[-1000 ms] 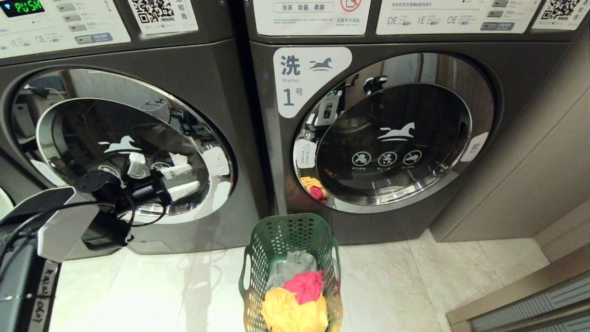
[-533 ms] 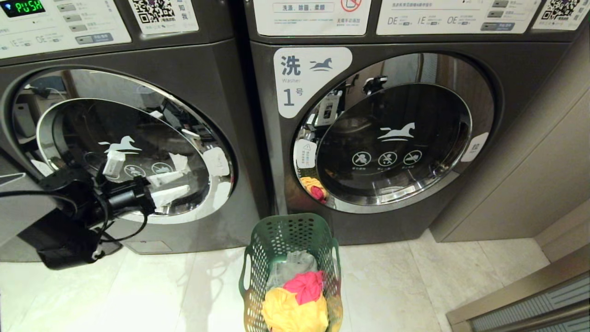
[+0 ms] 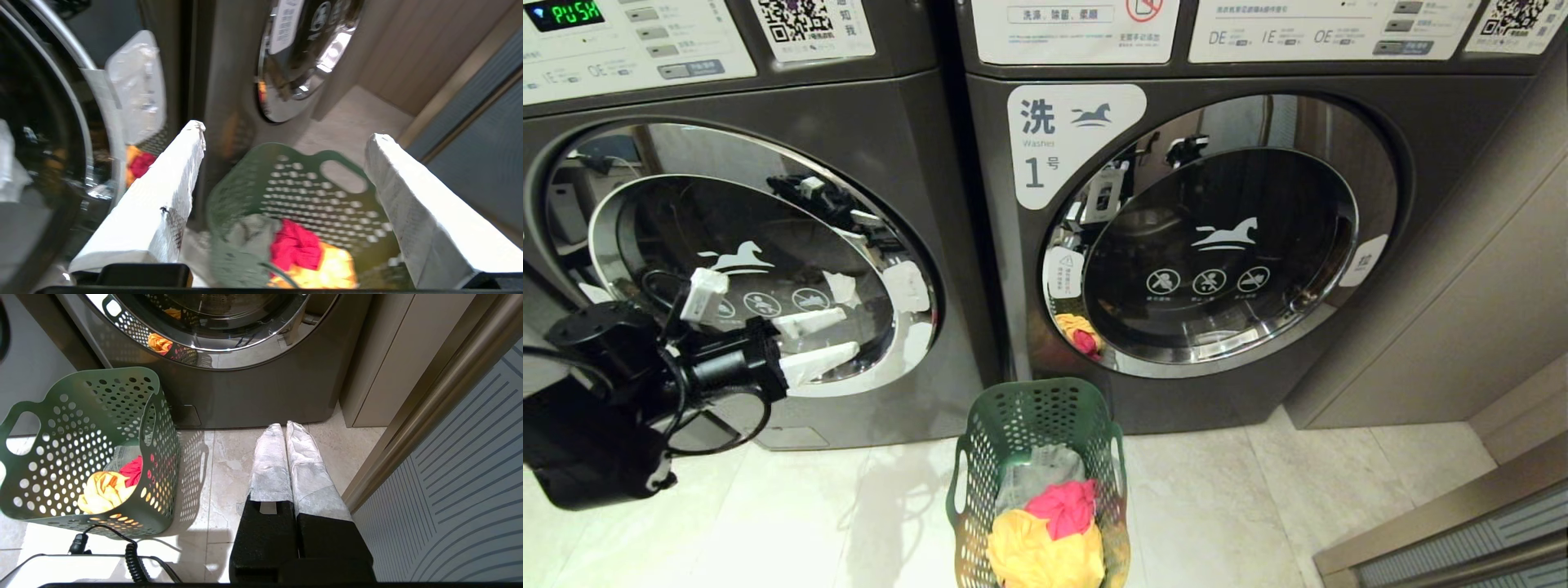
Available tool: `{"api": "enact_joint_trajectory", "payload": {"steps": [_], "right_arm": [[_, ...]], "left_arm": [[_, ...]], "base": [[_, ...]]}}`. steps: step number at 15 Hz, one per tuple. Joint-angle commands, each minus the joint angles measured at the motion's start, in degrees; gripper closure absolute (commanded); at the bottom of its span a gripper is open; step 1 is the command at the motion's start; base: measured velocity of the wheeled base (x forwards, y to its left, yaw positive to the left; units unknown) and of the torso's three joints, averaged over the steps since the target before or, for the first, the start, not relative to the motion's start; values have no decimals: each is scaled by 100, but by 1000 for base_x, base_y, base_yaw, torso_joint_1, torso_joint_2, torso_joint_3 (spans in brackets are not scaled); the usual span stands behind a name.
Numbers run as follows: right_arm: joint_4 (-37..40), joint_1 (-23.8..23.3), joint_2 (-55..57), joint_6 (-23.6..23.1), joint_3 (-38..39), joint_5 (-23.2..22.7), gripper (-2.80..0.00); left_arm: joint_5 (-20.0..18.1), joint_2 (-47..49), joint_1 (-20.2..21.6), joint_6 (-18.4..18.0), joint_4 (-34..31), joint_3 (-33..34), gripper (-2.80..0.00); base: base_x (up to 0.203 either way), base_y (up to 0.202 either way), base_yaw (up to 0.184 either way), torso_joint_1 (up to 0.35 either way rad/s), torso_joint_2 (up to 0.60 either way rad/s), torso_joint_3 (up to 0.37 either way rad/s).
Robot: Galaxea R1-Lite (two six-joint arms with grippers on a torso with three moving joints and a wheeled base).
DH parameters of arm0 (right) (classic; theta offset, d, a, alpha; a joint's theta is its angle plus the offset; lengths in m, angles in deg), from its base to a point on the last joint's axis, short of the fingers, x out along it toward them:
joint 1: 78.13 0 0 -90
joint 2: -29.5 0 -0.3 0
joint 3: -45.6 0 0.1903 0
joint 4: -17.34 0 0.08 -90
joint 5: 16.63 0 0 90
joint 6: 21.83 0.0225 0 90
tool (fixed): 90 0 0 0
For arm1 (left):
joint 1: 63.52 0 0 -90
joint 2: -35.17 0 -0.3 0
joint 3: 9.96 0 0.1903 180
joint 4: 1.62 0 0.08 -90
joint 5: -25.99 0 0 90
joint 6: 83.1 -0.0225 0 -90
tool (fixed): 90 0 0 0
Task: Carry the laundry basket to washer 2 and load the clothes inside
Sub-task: Open the lid of the washing machine
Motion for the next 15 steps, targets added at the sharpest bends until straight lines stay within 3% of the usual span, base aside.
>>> {"api": "enact_joint_trajectory", "payload": {"steps": [1,4,15], "right_arm": [[0,3,3,1,0,-2,0],[0,3,3,1,0,-2,0],[0,3,6,1,0,-2,0]], "left_arm": [[98,684,-90,-111,48,-599,-280],[851,1059,-354,-144,48,-1104,-280],[1773,1252,-813,-153,48,-1511,-280]], "base": [[0,0,0,0,0,0],[0,0,0,0,0,0],[0,0,0,0,0,0]]}}
